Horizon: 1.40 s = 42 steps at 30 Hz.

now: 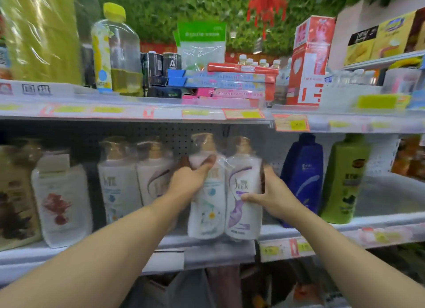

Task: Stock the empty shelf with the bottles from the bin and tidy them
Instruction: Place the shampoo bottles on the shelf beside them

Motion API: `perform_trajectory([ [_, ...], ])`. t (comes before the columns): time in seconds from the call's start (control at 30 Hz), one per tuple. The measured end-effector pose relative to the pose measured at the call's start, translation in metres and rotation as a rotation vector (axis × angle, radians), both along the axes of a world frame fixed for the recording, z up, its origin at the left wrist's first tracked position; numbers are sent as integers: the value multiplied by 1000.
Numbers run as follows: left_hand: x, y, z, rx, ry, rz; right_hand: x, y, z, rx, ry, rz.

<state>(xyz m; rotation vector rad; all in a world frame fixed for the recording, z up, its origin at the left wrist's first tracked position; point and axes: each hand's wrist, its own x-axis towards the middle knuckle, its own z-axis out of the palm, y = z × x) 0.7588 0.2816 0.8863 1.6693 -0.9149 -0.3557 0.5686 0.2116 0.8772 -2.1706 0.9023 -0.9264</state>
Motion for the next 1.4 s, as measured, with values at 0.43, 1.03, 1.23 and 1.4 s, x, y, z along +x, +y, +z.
perform_trajectory([
  [0.43, 12, -43, -23, -15, -97, 126, 28, -52, -29, 32, 0, 15],
  [1.03, -6, -29, -83, 457, -394, 136, 34, -43, -51, 137, 400, -160],
  [1.23, 2, -56, -79, 420, -260, 265, 59, -64, -55, 173, 362, -147],
  [1.4, 9, -72, -85, 484, -263, 382, 76, -81, -61, 100, 356, -148],
])
